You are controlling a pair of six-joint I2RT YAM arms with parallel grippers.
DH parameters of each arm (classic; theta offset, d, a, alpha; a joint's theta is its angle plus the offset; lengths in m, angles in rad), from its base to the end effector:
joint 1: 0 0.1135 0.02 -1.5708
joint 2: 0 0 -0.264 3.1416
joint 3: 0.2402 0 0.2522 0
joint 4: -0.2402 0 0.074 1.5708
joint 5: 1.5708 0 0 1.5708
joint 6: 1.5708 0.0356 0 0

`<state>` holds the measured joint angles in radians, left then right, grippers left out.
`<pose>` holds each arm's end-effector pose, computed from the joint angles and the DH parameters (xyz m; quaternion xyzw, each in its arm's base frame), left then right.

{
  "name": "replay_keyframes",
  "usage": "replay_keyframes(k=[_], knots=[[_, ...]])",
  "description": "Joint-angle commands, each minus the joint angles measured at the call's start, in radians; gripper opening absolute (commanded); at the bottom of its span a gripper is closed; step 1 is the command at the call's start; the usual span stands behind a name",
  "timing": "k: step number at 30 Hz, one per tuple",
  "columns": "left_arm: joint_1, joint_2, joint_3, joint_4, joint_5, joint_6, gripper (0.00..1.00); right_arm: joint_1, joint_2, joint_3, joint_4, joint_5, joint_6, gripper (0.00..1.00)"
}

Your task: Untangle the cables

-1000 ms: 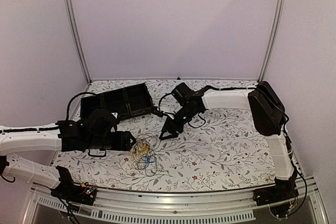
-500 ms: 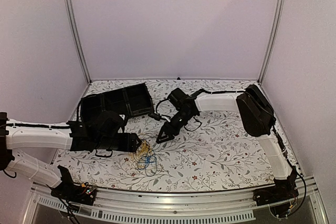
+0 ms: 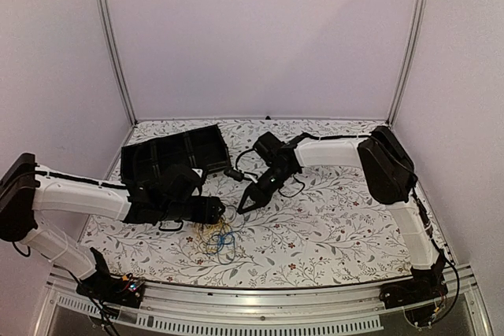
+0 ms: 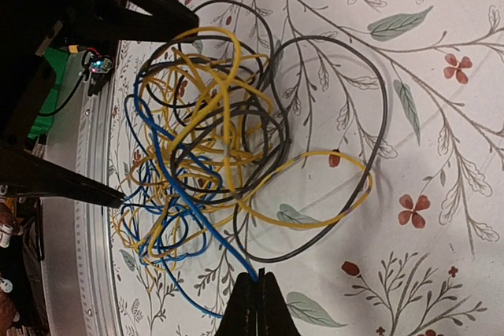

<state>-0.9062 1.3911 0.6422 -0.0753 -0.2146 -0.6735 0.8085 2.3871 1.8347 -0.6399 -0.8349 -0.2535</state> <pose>0.1706 -0.2055 0.1706 0.0687 0.9240 -0.1873 0.3261 0.3183 0.3716 0.1259 -0.5204 0.7356 0.4301 0.0563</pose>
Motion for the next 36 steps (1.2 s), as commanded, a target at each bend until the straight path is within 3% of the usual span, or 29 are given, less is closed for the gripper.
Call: replay_keyframes(k=[1, 9, 13, 21, 25, 29, 36], knots=[[0.016, 0.069, 0.046, 0.161, -0.028, 0.065, 0.79, -0.002, -0.148, -0.044, 0.012, -0.049, 0.001, 0.0], [0.022, 0.263, 0.12, 0.288, -0.027, 0.082, 0.78, -0.002, -0.289, -0.076, 0.036, -0.235, 0.018, 0.0], [0.043, 0.387, 0.186, 0.26, -0.043, 0.035, 0.77, -0.002, -0.326, -0.047, 0.009, -0.325, 0.005, 0.0], [0.082, 0.439, 0.16, 0.264, -0.007, -0.027, 0.73, -0.054, -0.467, 0.142, -0.08, -0.316, -0.09, 0.0], [0.11, 0.45, 0.146, 0.266, 0.039, -0.043, 0.71, -0.132, -0.494, 0.455, -0.17, -0.282, -0.123, 0.0], [0.126, 0.456, 0.135, 0.261, 0.06, -0.052, 0.69, -0.181, -0.582, 0.526, -0.15, -0.216, -0.127, 0.0], [0.137, 0.463, 0.138, 0.256, 0.076, -0.063, 0.69, -0.303, -0.705, 0.512, -0.152, -0.22, -0.134, 0.0]])
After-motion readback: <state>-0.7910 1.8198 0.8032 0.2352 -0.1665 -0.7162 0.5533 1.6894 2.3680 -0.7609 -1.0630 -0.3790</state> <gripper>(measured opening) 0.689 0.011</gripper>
